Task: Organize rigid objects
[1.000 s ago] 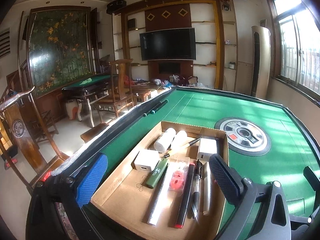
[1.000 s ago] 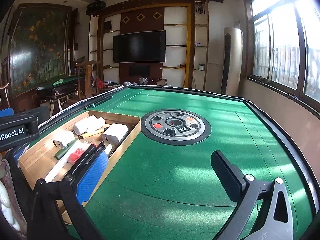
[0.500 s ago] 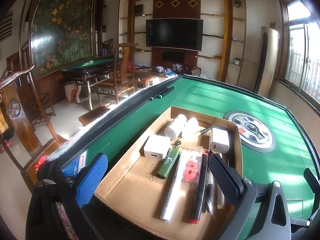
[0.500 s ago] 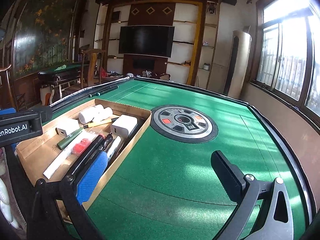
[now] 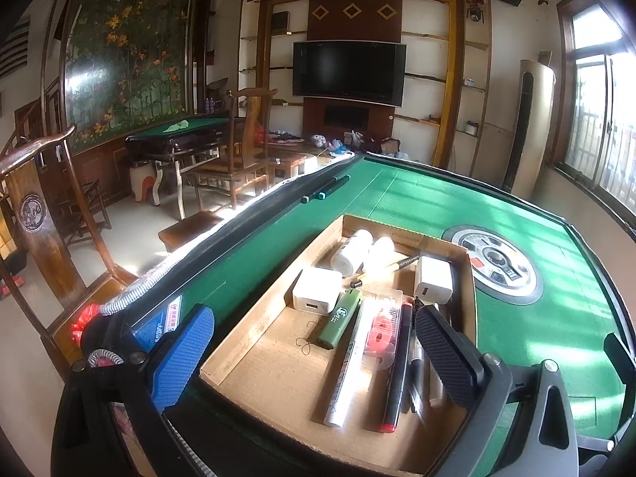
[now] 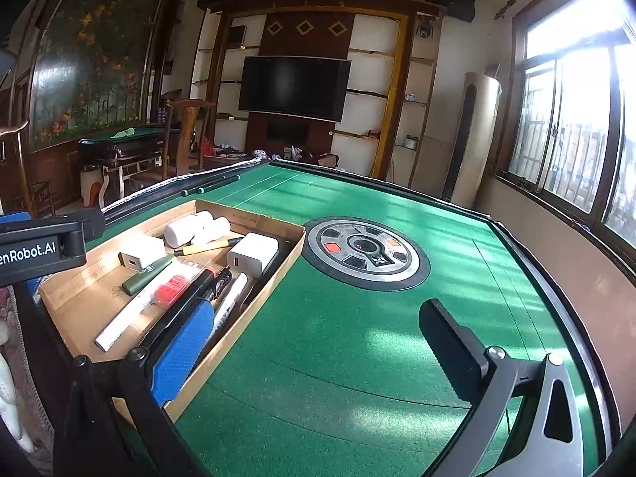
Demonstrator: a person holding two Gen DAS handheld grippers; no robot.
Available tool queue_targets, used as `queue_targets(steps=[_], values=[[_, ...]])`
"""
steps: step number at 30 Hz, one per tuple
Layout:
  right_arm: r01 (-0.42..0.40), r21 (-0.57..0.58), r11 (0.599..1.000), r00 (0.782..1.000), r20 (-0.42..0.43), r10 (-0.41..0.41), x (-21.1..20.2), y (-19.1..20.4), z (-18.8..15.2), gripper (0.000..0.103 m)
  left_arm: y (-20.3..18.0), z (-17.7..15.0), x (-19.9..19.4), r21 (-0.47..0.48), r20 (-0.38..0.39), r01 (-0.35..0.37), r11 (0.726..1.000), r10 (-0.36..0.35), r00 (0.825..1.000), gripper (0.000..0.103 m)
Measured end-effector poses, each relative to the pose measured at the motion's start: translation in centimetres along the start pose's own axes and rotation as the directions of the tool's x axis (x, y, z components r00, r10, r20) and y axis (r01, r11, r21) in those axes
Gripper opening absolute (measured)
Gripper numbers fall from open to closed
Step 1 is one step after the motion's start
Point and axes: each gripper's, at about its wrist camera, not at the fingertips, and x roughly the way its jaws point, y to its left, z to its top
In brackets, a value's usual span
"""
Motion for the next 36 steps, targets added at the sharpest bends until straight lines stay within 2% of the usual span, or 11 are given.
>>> queue_targets(steps=[4,7,9,13,14,16,18,19,24,29,36], values=[[0.005,0.009,1.0,1.0,0.02,-0.005,-0.9,-0.5,0.1,0.103,-0.6,0.1,-2.4,0.021,0.102,-0.052,0.998,0.05,0.994,0.102],[0.006,0.014,1.0,0.999,0.037,-0.007,-1.7,-0.8,0.2,0.103,-1.0,0.2,-5.1,0.028,0.223,-0.088,0.996,0.079,0.972,0.102],[0.006,0.019,1.0,0.999,0.051,-0.007,-2.2,-1.0,0.3,0.103,-0.9,0.2,-7.6,0.009,0.321,-0.08,0.997,0.073,0.944,0.102],[0.011,0.035,0.999,0.995,0.096,-0.014,-3.5,-1.6,0.6,0.103,0.1,-0.3,-12.1,-0.069,0.499,-0.029,0.997,0.06,0.865,0.102],[0.012,0.039,0.999,0.994,0.105,-0.016,-3.8,-1.8,0.7,0.103,0.0,-0.2,-12.6,-0.079,0.514,-0.028,0.996,0.065,0.855,0.102],[0.018,0.045,0.999,0.992,0.121,-0.023,-4.4,-2.1,0.8,0.103,-0.8,0.6,-12.5,-0.034,0.468,-0.038,0.999,0.049,0.882,0.102],[0.021,0.055,0.998,0.992,0.126,-0.028,-4.6,-2.4,0.8,0.103,-1.5,1.5,-11.6,0.054,0.372,0.034,0.998,-0.052,0.927,0.102],[0.021,0.062,0.998,0.991,0.129,-0.028,-4.6,-2.6,0.8,0.103,-1.6,1.7,-11.0,0.063,0.332,0.071,0.995,-0.088,0.939,0.102],[0.035,0.103,0.994,0.985,0.163,-0.051,-5.3,-3.5,0.5,0.103,-1.5,1.4,-8.7,0.025,0.26,0.067,0.997,-0.071,0.963,0.102],[0.021,0.076,0.997,0.993,0.111,-0.029,-4.1,-3.1,0.3,0.103,-1.1,1.2,-6.1,-0.011,0.171,0.07,0.997,-0.067,0.983,0.102],[-0.008,-0.015,1.0,0.996,0.083,0.009,-3.4,-0.8,-0.1,0.103,-0.8,0.2,-3.4,-0.03,0.087,0.016,0.999,-0.014,0.996,0.102]])
